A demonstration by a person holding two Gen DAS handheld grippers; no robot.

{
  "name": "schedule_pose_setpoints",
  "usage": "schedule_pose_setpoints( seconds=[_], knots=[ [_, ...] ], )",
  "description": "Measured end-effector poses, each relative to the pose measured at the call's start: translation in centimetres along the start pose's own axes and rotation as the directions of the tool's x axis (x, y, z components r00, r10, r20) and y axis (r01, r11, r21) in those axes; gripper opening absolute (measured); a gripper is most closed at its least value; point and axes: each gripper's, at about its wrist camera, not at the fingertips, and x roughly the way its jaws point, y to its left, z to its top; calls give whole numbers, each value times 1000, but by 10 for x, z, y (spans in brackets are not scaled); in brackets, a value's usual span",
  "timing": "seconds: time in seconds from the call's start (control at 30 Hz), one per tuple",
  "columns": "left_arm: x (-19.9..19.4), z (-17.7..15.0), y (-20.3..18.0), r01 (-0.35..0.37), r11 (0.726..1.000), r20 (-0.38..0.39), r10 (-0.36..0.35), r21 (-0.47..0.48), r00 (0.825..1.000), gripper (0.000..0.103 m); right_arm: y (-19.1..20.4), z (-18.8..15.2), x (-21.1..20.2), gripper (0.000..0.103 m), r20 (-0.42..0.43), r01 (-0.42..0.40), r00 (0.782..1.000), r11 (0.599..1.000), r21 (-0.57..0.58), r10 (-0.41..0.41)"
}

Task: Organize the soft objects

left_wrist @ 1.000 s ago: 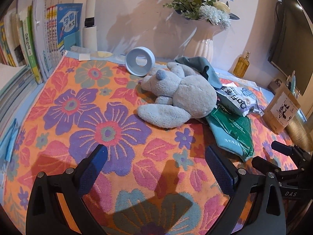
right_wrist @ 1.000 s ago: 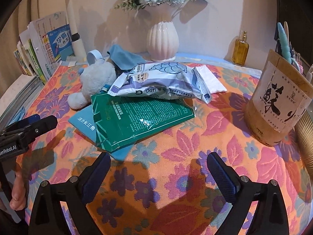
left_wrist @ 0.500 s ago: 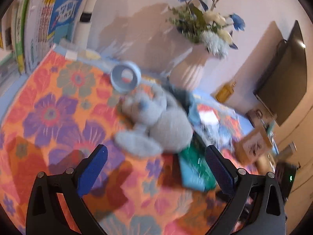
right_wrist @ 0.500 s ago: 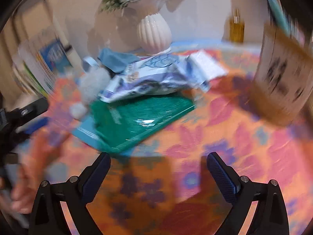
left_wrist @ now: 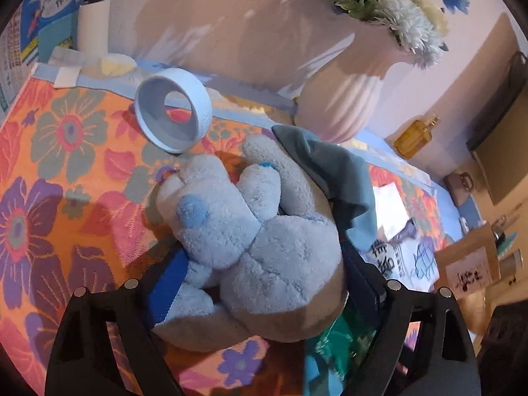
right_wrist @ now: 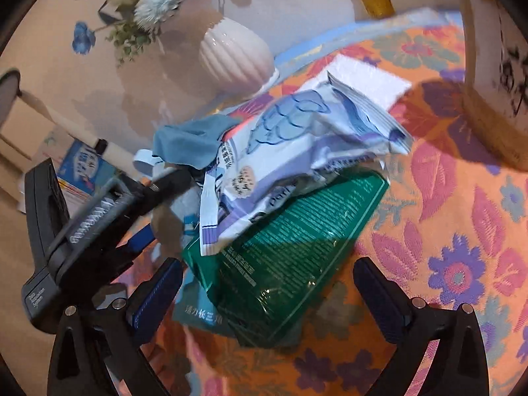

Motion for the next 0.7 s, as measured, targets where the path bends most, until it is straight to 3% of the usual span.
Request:
schedule_pose_setpoints(
  seconds=[0.1, 0.23, 0.3, 0.37, 0.4, 0.47, 0.53, 0.6, 0.7],
  knots=[
    [-14, -7, 7, 7, 1000, 22, -8, 25, 1000, 77, 11, -1, 9, 103, 14, 31, 999, 999, 39, -32],
    [-37, -13, 25, 5, 1000, 31, -6, 4, 999, 76, 12, -3, 9, 103, 99, 103, 988, 983, 149, -118],
    [-51, -17, 32, -28, 999, 49, 26, 30, 998, 76, 20, -5, 14, 103, 126, 164, 976, 980, 115, -178],
    [-63, -22, 36, -60, 995, 53, 56, 80, 997, 76, 34, -9, 24, 102, 135, 254, 958, 967, 7, -253],
    [-67, -26, 38, -66, 993, 51, 61, 100, 997, 76, 39, -11, 27, 95, 139, 286, 950, 957, -37, -279],
    [-75, -36, 42, -65, 989, 46, 60, 130, 997, 66, 42, -15, 24, 76, 159, 309, 943, 947, -85, -293],
    [-81, -45, 44, -46, 989, 42, 40, 140, 998, 66, 36, -16, 15, 49, 167, 284, 949, 955, -87, -267],
    [-86, -55, 44, -30, 989, 47, 23, 145, 999, 66, 14, -19, -3, 42, 179, 264, 952, 962, -65, -249],
    [-91, -65, 39, -23, 986, 70, 11, 163, 997, 66, -19, -26, -23, 13, 151, 201, 969, 979, -24, -195]
  ],
)
